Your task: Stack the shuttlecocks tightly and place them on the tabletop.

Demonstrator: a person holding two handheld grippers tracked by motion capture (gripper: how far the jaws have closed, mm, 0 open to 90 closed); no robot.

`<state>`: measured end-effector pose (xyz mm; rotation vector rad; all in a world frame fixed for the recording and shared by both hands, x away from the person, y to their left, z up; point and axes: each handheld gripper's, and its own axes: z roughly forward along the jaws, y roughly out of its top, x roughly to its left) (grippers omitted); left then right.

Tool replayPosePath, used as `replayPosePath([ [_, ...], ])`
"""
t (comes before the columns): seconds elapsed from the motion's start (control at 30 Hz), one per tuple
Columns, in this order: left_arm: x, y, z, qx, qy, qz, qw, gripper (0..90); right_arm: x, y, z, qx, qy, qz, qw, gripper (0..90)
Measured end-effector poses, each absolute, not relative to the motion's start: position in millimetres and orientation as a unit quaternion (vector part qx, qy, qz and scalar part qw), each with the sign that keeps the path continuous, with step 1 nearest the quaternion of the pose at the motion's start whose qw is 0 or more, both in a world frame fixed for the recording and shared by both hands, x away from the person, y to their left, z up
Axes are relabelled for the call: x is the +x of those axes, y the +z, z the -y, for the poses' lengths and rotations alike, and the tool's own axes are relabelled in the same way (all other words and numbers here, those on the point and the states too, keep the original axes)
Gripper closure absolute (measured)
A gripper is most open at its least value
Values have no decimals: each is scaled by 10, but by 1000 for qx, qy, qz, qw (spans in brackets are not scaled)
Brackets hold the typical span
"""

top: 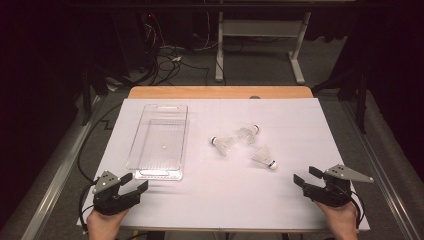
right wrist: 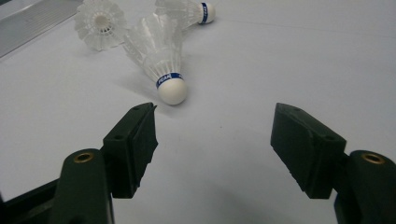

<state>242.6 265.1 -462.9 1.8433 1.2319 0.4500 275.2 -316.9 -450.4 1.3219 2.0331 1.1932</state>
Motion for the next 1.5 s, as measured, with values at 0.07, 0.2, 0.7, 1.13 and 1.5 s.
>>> replayPosePath([
  [0.07,2428,-4633,-2658,736,181,-494,427,336,2788,-4498,3121,473,432,-737,216,311],
  [0.2,2437,-4641,-2678,735,179,-496,426,333,2879,-4468,3029,467,431,-742,211,312],
  [0.7,2429,-4644,-2687,734,180,-496,428,333,3209,-4304,2719,470,407,-761,187,378],
  [1.13,2433,-4649,-2683,734,176,-495,431,332,3392,-4259,2601,471,391,-771,174,411],
  [1.5,2434,-4649,-2690,735,174,-495,430,333,3492,-4171,2515,482,374,-774,171,437],
])
